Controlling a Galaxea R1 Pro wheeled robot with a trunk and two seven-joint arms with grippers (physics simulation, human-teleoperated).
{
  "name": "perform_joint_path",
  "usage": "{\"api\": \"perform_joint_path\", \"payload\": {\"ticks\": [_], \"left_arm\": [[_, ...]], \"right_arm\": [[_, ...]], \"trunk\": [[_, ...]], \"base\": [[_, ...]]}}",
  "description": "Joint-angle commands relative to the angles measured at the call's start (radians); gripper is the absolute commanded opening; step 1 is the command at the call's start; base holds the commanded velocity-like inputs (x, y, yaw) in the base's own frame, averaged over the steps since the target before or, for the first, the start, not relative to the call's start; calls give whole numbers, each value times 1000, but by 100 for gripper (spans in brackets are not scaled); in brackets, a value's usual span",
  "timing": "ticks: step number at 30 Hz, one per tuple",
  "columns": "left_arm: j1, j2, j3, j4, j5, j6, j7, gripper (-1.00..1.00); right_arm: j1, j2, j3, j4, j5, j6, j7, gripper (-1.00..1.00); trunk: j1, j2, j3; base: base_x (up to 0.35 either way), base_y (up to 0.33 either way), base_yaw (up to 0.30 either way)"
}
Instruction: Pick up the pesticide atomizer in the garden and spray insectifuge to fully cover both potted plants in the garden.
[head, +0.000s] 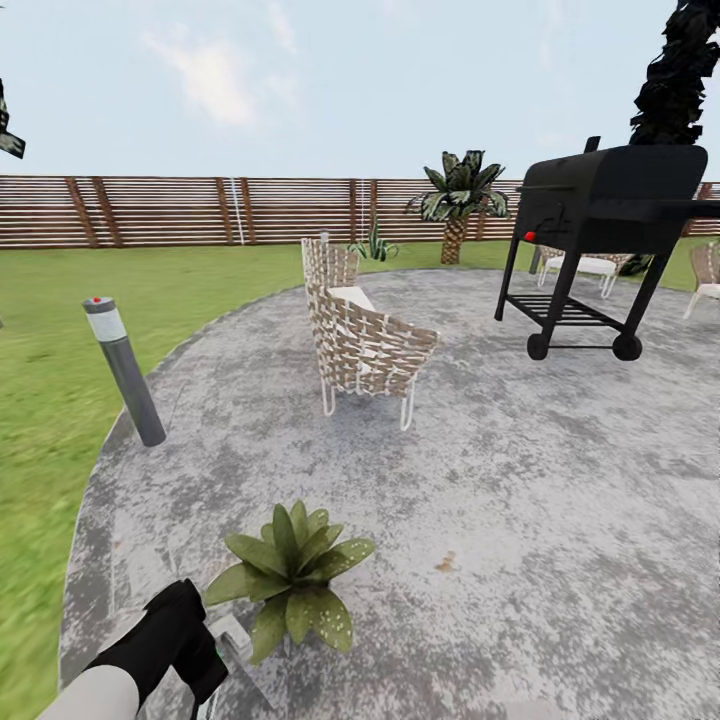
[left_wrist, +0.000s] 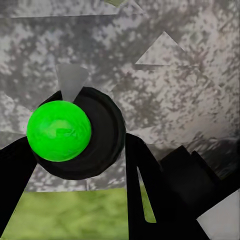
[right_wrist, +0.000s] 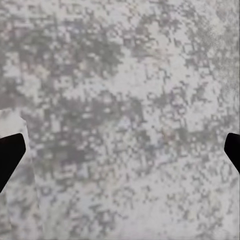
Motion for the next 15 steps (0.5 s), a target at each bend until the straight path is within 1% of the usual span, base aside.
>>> {"api": "perform_joint_path", "payload": {"ticks": [1, 5, 8, 10, 12, 15], "left_arm": [[-1, 1, 0, -2, -4, 6, -6, -100], [-2, 21, 2, -3, 0, -5, 3, -100], [-1, 24, 5, 10, 6, -97, 56, -100], [0, 24, 6, 12, 9, -129, 80, -100], [0, 24, 7, 13, 10, -137, 86, -100], [0, 22, 7, 13, 9, -140, 90, -100]], "right_arm": [[-1, 0, 9, 1, -9, -4, -3, 100], [-1, 0, 10, 1, -8, -4, -3, 100], [-1, -1, 9, 0, -9, -5, -3, 100], [-1, -1, 8, -1, -9, -5, -4, 100], [-1, 0, 9, -1, -9, -5, -4, 100], [-1, 0, 8, 0, -9, -6, -4, 100]], "trunk": [[0, 0, -1], [0, 0, -1], [0, 0, -1], [0, 0, -1], [0, 0, -1], [0, 0, -1]], "base": [[0, 0, -20], [0, 0, -5], [0, 0, 0], [0, 0, 0], [0, 0, -26], [0, 0, -190]]}}
